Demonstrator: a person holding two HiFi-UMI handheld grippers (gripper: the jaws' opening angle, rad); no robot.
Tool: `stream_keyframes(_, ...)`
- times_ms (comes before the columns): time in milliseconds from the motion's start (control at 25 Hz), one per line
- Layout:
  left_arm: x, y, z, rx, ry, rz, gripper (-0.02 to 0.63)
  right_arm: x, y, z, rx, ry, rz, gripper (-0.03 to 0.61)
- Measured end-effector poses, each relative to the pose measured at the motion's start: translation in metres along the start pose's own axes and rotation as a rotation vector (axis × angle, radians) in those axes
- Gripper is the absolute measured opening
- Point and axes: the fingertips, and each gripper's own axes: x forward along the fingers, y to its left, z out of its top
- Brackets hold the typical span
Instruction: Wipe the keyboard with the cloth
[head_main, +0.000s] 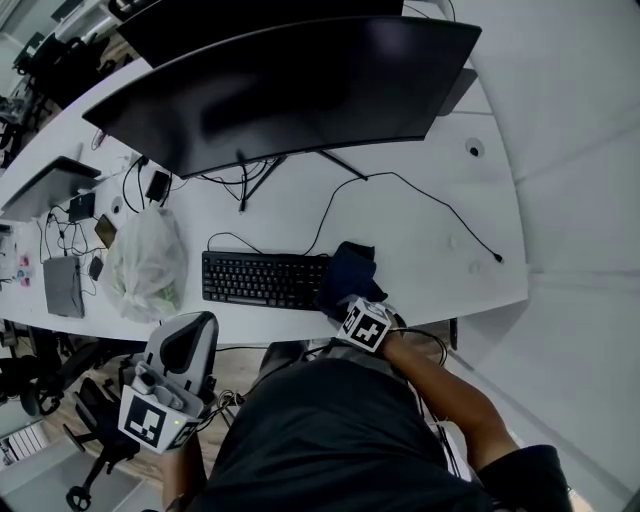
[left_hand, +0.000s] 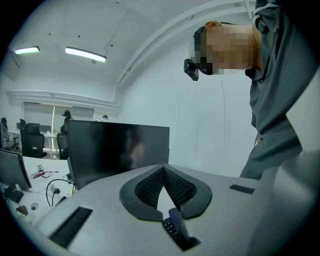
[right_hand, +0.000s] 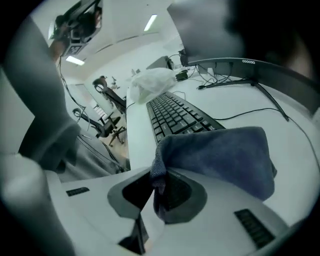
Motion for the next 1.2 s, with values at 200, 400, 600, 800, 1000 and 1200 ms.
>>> stream_keyframes(200,-0.006,0.006,-0.008,0.002,0.009,0.016,0.005,-0.038,-0.091,0.007,0.134,-0.066,-0.215,0.052)
stream_keyframes(400,-0.01,0.008,-0.007,-0.002,0.005,0.009,0.005,-0.038,-0.064,-0.007,0.163,-0.025,-0.192,0.051)
stream_keyframes(600,-0.017,0.015,-0.012,-0.016,0.02,-0.01,0.005,-0.008,-0.013,-0.016,0.091,0.013,-0.033,0.051)
stream_keyframes(800,-0.026,0.024,-0.012,-0.003,0.006,-0.023,0.005,-0.056,-0.11,0.005,0.254,-0.082,-0.332,0.051)
stream_keyframes(1000,-0.04,0.033,-0.01,-0.018,-0.007,-0.04,0.005,-0.006,-0.02,0.015,0.192,-0.059,-0.178,0.051)
stream_keyframes(1200,-0.059,0.051,-0.023,-0.005,0.017,-0.034,0.005,0.008,-0.05,0.083,0.14,-0.156,-0.229,0.051)
